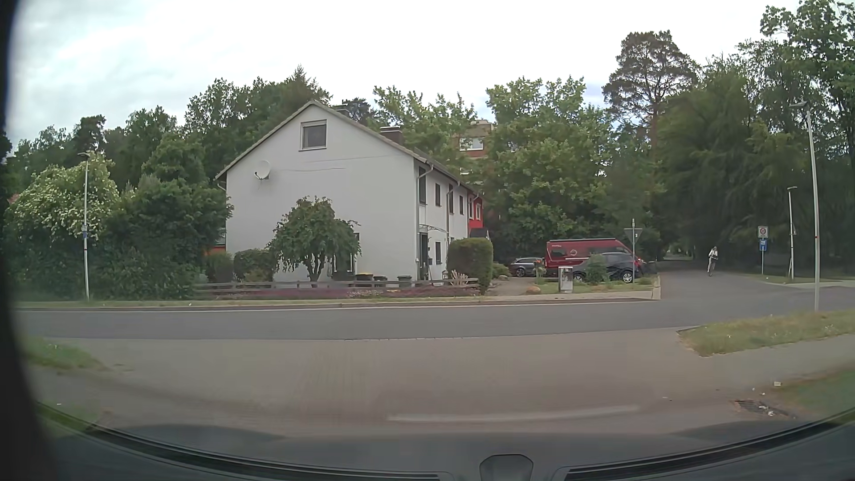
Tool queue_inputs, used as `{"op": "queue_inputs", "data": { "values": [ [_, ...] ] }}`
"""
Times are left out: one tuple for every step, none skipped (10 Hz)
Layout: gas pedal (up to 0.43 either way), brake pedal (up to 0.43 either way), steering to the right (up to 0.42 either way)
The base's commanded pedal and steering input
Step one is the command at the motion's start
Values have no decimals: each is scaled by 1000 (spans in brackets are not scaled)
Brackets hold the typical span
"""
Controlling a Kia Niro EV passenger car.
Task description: Follow the waypoints while adhering to traffic rules and regulations
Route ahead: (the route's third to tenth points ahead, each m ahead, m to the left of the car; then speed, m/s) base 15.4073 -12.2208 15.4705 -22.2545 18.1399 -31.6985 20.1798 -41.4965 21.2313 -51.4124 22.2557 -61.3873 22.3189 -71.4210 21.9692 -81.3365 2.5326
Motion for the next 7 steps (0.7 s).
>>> {"op": "queue_inputs", "data": {
  "values": [
    [0,232,-2],
    [0,238,-2],
    [0,244,-2],
    [0,244,-2],
    [0,244,-2],
    [0,250,-2],
    [0,256,-2]
  ]
}}
